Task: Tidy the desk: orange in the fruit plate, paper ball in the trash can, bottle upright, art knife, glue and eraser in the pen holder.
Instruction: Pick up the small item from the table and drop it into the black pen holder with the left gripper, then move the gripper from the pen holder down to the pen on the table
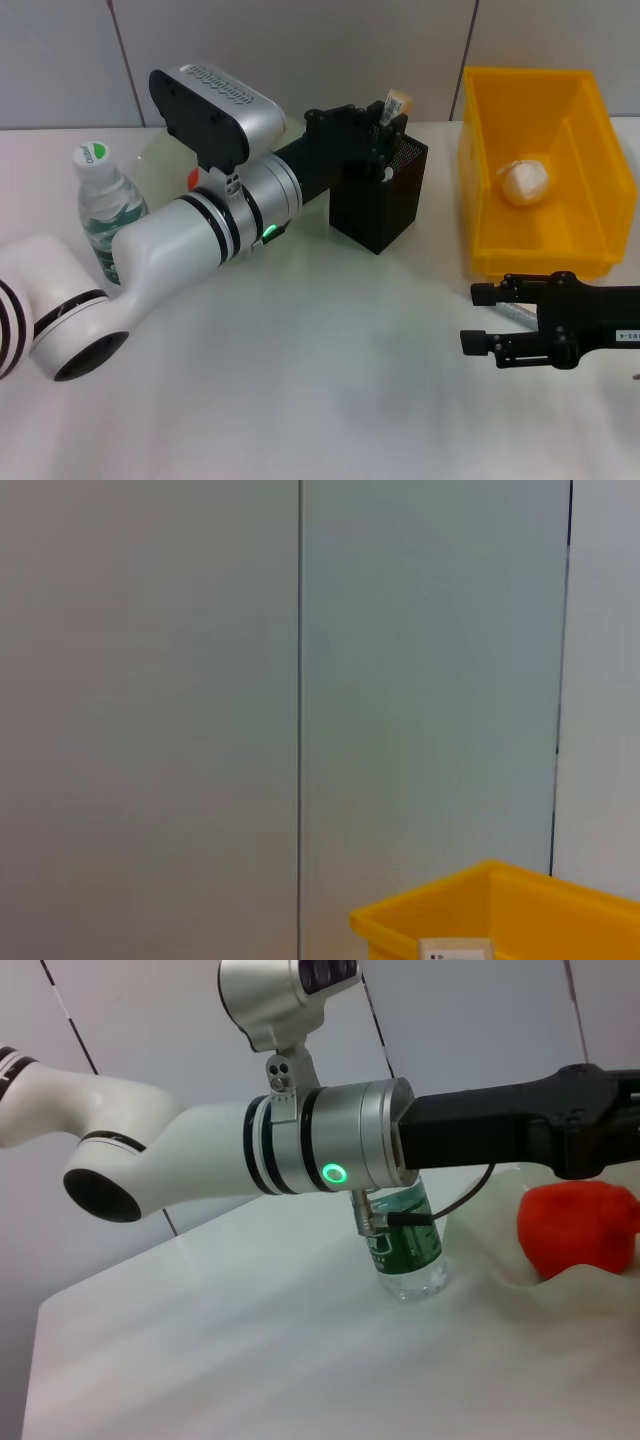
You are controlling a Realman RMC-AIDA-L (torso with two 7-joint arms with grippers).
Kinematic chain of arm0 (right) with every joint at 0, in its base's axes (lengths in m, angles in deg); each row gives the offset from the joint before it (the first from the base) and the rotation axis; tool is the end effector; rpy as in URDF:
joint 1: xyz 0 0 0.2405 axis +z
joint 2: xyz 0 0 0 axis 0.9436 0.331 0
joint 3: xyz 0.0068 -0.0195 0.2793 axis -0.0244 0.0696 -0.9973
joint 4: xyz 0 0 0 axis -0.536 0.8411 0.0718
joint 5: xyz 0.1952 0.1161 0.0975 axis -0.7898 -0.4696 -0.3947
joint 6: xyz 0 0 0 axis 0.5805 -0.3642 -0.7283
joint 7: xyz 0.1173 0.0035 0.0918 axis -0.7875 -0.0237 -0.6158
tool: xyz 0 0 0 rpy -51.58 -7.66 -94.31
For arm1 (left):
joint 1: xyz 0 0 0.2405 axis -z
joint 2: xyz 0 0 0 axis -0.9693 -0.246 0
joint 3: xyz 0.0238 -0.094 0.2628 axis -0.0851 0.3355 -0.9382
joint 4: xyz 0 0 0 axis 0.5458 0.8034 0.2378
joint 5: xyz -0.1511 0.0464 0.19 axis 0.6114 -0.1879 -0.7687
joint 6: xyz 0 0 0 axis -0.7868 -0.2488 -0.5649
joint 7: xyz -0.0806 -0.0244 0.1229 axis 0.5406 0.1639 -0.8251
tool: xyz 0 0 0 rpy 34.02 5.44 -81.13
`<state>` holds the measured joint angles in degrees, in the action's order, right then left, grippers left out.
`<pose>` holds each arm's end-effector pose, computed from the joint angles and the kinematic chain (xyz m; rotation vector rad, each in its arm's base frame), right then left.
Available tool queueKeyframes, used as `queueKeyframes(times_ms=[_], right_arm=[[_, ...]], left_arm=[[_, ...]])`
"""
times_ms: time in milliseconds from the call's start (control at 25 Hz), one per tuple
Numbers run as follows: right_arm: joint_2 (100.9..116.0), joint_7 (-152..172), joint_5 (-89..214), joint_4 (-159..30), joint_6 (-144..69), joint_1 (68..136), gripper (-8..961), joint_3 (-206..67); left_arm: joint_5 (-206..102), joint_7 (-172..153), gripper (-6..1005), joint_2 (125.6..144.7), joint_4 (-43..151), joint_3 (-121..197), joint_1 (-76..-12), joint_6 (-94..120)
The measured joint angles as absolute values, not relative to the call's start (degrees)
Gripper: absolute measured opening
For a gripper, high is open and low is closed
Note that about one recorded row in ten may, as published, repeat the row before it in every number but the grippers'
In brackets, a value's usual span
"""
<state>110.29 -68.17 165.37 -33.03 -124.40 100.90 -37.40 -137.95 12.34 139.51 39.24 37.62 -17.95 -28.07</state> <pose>0.3167 0.3581 0.0061 -2.8300 0.6867 0.6654 -0.1713 0.4622 -0.1508 -2.2709 -0.4234 -0.7716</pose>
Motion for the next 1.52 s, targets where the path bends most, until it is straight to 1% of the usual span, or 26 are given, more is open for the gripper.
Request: queueKeyframes(times_ms=[200, 640, 760, 960, 1080, 1160, 1200, 1360, 1400, 1440, 1520], right_arm=[[110.29, -68.2, 165.4, -33.0, -124.2, 100.9, 784, -37.4], [110.29, -68.2, 165.4, -33.0, -124.1, 100.9, 784, -37.4], [110.29, -68.2, 165.4, -33.0, -124.1, 100.9, 784, -37.4], [110.28, -68.2, 165.4, -33.0, -124.1, 100.9, 784, -37.4], [110.28, -68.2, 165.4, -33.0, -124.1, 100.9, 784, -37.4], [110.28, -68.2, 165.4, -33.0, -124.1, 100.9, 784, -37.4], [110.28, -68.2, 165.4, -33.0, -124.1, 100.9, 784, -37.4], [110.21, -68.2, 165.4, -33.0, -124.2, 100.7, 784, -37.4], [110.15, -68.2, 165.4, -33.0, -124.2, 100.7, 784, -37.4], [110.06, -68.2, 165.4, -33.0, -124.3, 100.7, 784, -37.4], [110.02, -68.2, 165.4, -33.0, -124.3, 100.7, 784, -37.4]], left_arm=[[-138.3, 12.3, 299, 139.52, 39.1, 37.8, -18.1, -28.3], [-138.4, 12.3, 585, 139.51, 39.1, 37.8, -18.4, -29.3], [-138.4, 12.5, 683, 139.48, 39.1, 37.8, -18.7, -30.1], [-138.4, 13.9, 695, 139.27, 39.3, 37.7, -19.3, -32.3], [-139.4, 16.3, 786, 139.09, 39.5, 37.4, -20.1, -34.8], [-144.3, 22.8, 847, 138.87, 41.9, 37.3, -22.2, -41.9], [-144.3, 22.8, 847, 138.87, 41.9, 37.3, -22.2, -41.9], [-153.1, 33.3, 847, 138.80, 49.4, 37.2, -26.9, -56.2], [-153.1, 33.3, 847, 138.80, 49.4, 37.2, -26.9, -56.2], [-157.4, 38.6, 847, 138.73, 53.7, 37.1, -29.8, -64.4], [-159.5, 41.6, 847, 138.66, 56.6, 36.9, -31.4, -68.0]])
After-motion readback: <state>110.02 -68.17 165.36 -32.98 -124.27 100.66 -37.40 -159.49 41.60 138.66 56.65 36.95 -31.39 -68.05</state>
